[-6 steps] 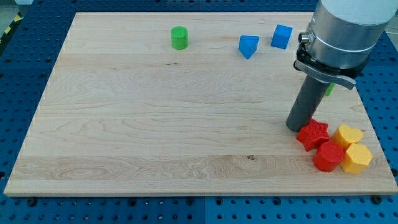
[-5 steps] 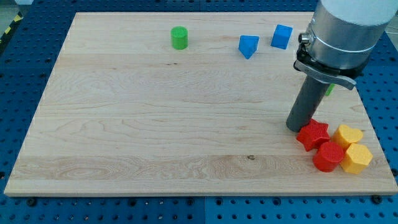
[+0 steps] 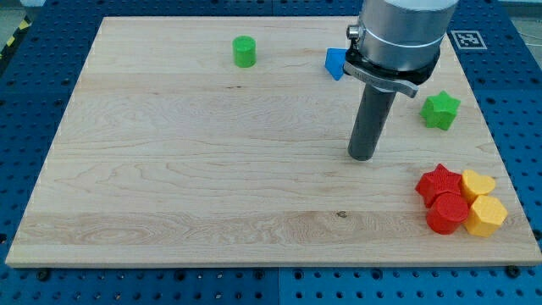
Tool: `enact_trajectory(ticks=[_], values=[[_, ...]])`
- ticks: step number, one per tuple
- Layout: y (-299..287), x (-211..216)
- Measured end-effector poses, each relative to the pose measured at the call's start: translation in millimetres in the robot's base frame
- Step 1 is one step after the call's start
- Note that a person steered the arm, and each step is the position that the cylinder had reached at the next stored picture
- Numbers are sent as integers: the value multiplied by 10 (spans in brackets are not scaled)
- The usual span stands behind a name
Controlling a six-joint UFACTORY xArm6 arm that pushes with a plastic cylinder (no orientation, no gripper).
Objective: Move your arm towards the top center of the board
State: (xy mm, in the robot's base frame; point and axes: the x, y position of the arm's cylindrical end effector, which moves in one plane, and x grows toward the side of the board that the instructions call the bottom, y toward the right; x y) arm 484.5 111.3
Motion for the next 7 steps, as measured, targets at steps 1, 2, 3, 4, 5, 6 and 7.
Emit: enact_trajectory(ticks=[1, 2, 3, 4, 5, 6, 7], values=[[-114, -176], [-176, -394], [-176, -442], [-176, -482], [-187, -822], [-187, -943], [-280, -1158]])
